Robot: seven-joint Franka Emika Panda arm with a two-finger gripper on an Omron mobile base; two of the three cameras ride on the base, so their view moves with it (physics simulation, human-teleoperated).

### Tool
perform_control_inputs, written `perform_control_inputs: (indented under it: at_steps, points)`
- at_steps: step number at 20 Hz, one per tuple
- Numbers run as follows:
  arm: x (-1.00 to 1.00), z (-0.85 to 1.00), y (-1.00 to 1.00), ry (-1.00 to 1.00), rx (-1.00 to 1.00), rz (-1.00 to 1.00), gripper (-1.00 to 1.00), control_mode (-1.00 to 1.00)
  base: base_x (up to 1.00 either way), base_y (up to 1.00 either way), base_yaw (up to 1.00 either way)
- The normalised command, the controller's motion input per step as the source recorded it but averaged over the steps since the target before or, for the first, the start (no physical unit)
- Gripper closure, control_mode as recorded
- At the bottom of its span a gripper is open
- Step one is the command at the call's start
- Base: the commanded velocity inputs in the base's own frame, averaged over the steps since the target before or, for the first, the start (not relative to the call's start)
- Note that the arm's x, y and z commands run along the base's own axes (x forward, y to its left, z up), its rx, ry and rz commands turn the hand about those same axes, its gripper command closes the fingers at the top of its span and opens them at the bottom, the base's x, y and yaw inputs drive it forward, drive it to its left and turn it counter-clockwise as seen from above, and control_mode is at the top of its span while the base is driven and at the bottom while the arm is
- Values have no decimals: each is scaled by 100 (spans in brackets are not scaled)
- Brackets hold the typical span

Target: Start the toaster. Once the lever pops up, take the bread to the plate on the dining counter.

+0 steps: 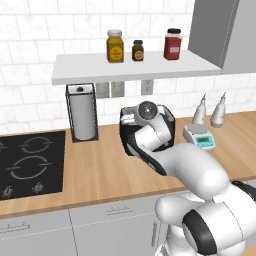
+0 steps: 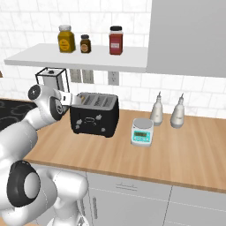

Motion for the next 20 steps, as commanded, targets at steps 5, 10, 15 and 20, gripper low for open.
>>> perform_control_inputs:
  at_steps: [5,10,15,20]
  points:
    - [0,0,0,0,0,0,-100,-100,0,0,0]
    - [0,0,0,0,0,0,-100,-100,0,0,0]
    - [0,0,0,0,0,0,-100,-100,0,0,0]
    - [0,0,0,0,0,0,-100,-100,0,0,0]
